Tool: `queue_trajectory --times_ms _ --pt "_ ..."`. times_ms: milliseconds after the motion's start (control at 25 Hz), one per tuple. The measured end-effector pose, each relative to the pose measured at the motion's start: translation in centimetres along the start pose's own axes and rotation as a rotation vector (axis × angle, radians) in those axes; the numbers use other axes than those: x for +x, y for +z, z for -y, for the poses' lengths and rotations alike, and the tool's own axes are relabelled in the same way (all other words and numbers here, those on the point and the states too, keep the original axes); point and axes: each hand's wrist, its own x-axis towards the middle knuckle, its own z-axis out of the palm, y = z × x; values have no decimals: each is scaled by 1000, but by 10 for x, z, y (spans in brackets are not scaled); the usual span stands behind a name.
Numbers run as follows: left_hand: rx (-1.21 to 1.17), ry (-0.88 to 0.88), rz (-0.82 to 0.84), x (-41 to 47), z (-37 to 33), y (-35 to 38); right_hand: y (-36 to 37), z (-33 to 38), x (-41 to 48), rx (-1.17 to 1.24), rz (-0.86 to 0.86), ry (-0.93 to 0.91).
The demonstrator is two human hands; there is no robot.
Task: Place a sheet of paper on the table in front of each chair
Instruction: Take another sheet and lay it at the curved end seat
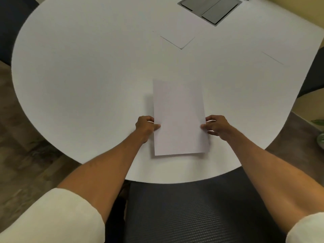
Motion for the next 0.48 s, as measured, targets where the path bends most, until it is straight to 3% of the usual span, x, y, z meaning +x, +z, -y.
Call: queue_trajectory --times_ms 480 --pt "155 17 -100 10 7 17 2 -22 25 -52 -160 11"
